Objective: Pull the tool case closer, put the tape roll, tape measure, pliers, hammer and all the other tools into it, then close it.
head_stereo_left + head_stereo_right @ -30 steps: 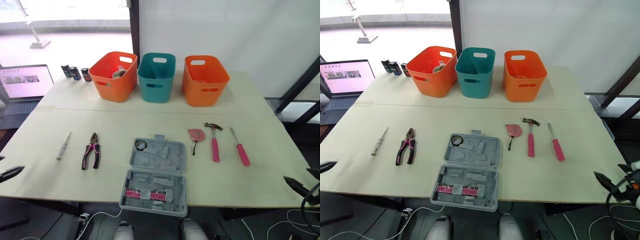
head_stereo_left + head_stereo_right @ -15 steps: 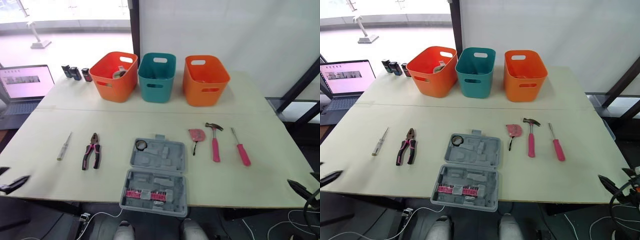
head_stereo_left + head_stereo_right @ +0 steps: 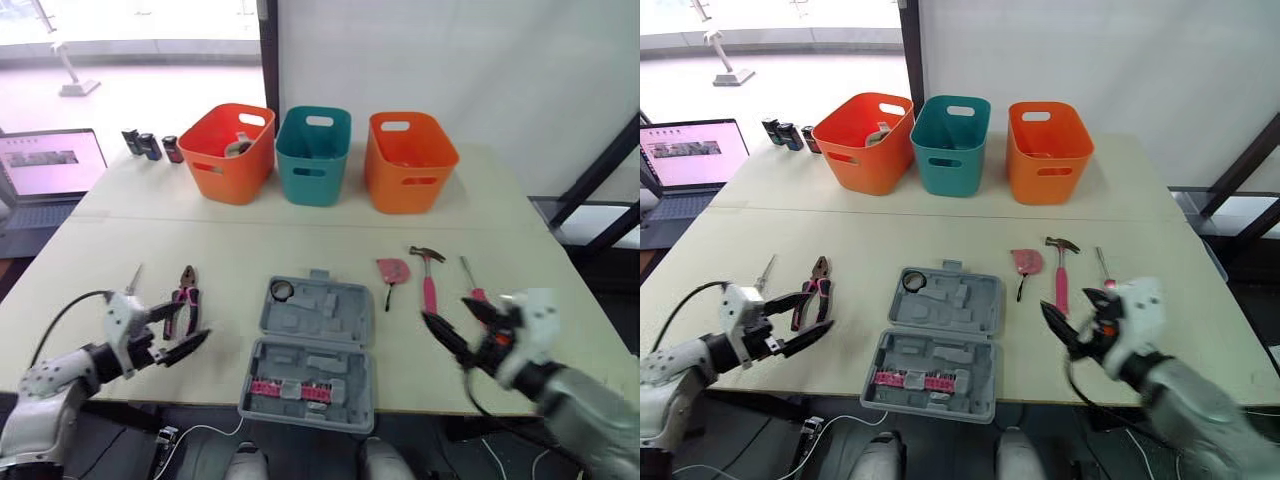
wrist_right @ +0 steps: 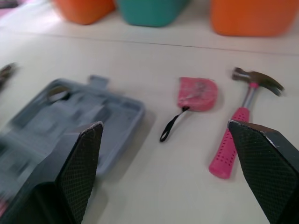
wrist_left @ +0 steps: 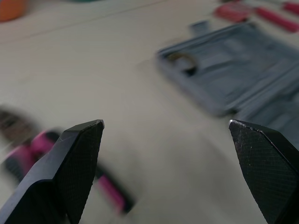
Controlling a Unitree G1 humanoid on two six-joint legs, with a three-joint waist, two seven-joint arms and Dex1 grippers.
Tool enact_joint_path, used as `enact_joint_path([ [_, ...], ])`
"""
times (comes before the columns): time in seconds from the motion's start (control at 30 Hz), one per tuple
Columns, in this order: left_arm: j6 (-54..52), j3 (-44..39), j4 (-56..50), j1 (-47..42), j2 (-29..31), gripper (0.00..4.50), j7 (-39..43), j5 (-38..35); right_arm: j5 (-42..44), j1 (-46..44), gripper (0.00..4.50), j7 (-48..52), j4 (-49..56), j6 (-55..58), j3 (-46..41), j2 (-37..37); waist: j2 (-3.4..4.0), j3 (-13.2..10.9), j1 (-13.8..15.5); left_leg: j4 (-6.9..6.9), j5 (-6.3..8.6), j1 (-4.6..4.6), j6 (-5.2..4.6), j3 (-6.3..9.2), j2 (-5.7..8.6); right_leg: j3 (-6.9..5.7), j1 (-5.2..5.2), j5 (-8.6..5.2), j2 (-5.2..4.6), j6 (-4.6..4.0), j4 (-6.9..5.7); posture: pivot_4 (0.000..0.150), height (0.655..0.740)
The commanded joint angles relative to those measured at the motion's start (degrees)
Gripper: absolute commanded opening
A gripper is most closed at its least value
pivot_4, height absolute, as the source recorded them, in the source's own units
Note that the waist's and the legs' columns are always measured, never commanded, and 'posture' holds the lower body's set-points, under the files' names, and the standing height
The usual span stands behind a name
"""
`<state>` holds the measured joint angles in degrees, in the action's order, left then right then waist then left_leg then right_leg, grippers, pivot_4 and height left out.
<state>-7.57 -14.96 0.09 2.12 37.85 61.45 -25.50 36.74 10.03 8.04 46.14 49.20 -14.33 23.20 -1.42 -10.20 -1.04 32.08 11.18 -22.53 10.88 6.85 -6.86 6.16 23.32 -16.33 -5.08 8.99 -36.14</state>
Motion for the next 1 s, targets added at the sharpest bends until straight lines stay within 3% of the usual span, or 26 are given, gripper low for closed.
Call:
enact_joint_path([
  [0.03,-0.3,0.8,-3.5,-1.1,2.2,4.48,4.6,-2.6,-7.9,-2.6,4.5,-9.1,0.3,0.5,7.5,-3.9,0.04,0.0,0.0,-0.01,0.0,0.0,0.0,0.0,0.0,0.0,0.02,0.0,0.0,0.0,-0.01,0.15,0.74],
  [0.13,0.8,1.6,-4.2,-3.7,4.2,4.48,10.1,-4.3,-14.7,-6.0,4.5,-13.9,-4.8,-1.2,12.7,-7.2,0.01,0.0,0.0,-0.02,0.0,-0.06,-0.01,0.0,0.0,0.0,0.04,-0.01,0.01,0.01,0.01,0.15,0.74],
  [0.4,-4.7,2.7,-4.7,-8.3,11.0,4.48,18.9,-8.1,-23.9,-17.7,4.5,-17.1,-24.5,-9.3,16.8,-15.9,0.09,-0.1,-0.7,-0.04,-0.01,-0.07,-0.03,0.0,0.0,0.0,0.07,-0.01,0.02,0.02,-0.03,0.15,0.74],
  [0.63,-5.9,2.1,-7.3,-7.5,11.5,4.48,18.9,-9.0,-29.3,-24.6,4.5,-19.6,-37.6,-14.6,16.6,-20.9,0.14,-0.1,-1.6,-0.06,-0.01,-0.2,-0.04,0.0,0.0,0.0,0.14,-0.05,0.02,0.1,-0.04,0.15,0.74],
  [0.97,-4.8,1.7,-7.5,-7.5,10.9,4.48,17.4,-8.2,-33.1,-28.8,4.5,-17.6,-52.1,-19.3,15.9,-21.0,0.16,-0.1,-1.6,-0.04,-0.01,-0.2,-0.05,0.0,0.0,0.0,0.14,-0.04,0.02,0.1,-0.07,0.15,0.74],
  [1.0,-4.8,1.6,-7.6,-7.4,10.9,4.5,17.3,-8.2,-33.0,-29.1,4.25,-17.4,-52.9,-19.6,15.4,-21.0,0.18,-0.1,-1.7,-0.05,-0.01,-0.2,-0.05,0.0,0.0,0.0,0.15,-0.04,0.02,0.1,-0.07,0.15,0.74],
])
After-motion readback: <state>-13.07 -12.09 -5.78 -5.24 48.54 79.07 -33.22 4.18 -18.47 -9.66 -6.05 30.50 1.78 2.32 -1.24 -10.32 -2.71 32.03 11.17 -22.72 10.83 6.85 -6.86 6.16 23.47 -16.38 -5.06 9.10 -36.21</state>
